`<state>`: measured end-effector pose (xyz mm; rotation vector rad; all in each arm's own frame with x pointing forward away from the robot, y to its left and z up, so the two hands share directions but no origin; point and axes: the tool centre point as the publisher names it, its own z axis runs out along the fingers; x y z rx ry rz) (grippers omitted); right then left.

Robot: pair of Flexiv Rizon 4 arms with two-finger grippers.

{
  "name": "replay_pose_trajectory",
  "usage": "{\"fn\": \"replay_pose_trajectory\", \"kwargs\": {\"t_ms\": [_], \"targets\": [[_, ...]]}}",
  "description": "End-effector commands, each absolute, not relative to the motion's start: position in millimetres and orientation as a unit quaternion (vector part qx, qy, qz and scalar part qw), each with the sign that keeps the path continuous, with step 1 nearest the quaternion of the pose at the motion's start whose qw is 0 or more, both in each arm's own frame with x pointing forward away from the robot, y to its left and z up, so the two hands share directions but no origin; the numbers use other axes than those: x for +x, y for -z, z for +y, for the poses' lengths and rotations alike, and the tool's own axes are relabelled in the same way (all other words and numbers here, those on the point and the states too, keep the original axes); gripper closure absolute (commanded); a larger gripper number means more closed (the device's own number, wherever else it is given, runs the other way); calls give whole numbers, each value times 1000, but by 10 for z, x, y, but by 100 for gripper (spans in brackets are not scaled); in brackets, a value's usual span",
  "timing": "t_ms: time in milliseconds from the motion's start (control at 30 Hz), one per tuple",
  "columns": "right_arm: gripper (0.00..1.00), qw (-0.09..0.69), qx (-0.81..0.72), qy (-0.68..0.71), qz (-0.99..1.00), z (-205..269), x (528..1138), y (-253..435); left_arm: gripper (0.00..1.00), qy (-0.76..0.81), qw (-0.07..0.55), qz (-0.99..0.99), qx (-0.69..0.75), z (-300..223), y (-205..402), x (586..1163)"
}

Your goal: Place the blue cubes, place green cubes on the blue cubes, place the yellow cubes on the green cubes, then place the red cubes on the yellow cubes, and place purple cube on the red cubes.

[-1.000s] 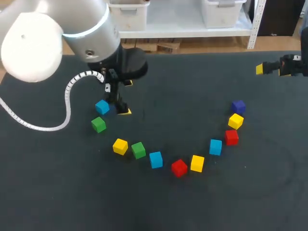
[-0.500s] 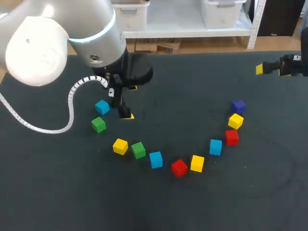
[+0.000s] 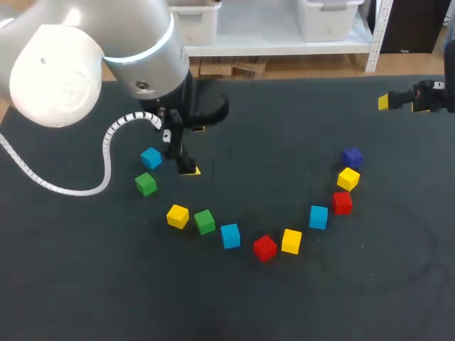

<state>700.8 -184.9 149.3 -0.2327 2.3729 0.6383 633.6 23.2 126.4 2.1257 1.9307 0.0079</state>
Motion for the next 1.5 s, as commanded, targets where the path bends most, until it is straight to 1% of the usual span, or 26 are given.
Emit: {"fn": "replay_pose_trajectory", "kwargs": {"t_ms": [33, 233, 433, 667, 967, 1500], "targets": [[0, 330, -88, -243, 908, -1847, 7003, -1501, 0, -6, 135, 660, 739, 196, -1285, 6314], [0, 330, -88, -243, 908, -1847, 7003, -1501, 0, -19, 133, 643, 754, 105, -1278, 6227], [0, 330, -88, -243, 908, -1847, 7003, -1501, 0, -46, 117, 633, 764, 9, -1207, 6163], [0, 330, -88, -243, 908, -1847, 7003, -1501, 0, -68, 123, 672, 727, -128, -1168, 6093], [0, 330, -88, -243, 908, -1847, 7003, -1501, 0, -43, 117, 726, 676, -238, -1075, 5987], [0, 330, -88, -243, 908, -1847, 7003, -1501, 0, -12, 127, 755, 643, -348, -1005, 5864]]}}
